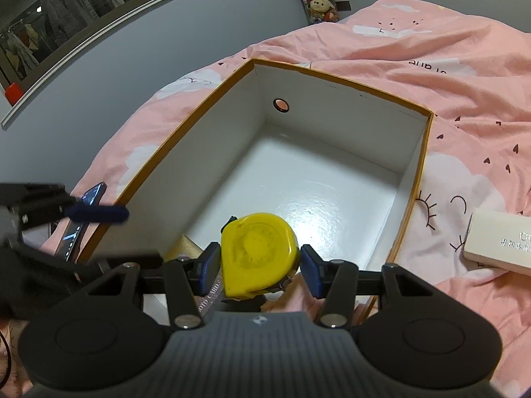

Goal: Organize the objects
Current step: 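Lower the yellow tape measure into the orange box with the right tool and release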

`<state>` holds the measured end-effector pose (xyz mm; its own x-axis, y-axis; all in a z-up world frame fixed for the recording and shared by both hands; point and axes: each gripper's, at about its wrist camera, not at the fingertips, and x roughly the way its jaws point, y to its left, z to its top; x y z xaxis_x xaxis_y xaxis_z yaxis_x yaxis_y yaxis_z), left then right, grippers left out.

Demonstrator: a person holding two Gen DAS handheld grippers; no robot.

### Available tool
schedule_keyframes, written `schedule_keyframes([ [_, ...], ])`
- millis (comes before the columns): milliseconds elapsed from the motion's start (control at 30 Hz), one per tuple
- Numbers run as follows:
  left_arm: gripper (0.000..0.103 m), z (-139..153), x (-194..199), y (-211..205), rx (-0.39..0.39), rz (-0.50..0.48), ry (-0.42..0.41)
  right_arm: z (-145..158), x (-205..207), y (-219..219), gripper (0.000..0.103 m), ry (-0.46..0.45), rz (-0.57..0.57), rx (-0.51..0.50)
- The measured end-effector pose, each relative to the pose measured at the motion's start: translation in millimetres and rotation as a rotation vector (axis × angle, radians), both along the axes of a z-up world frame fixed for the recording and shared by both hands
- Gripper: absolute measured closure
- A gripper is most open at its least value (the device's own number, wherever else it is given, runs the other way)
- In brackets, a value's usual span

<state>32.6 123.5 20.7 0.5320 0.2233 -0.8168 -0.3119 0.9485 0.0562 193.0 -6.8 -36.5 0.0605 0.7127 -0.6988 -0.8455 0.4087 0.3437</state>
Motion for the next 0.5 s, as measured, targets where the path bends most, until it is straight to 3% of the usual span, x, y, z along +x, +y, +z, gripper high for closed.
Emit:
schedule_keyframes([
  [133, 0.029, 17.2, -2.8, 27.6, -0.115, 0.019, -0.1, 2.8, -4.5, 3.7, 0.049, -0.004, 0.016, -0.008],
  [300, 0.029, 25.4, -2.5, 49.8, -0.149, 0.049, -0.156, 5.3, -18.7, 15.5, 0.049, 0.003, 0.092, 0.001],
  [500, 0.029, 10.3, -7.2, 66.9, -0.199, 0.112, -0.176, 1.4, -34.2, 39.7, 0.049, -0.012, 0.19, -0.032],
])
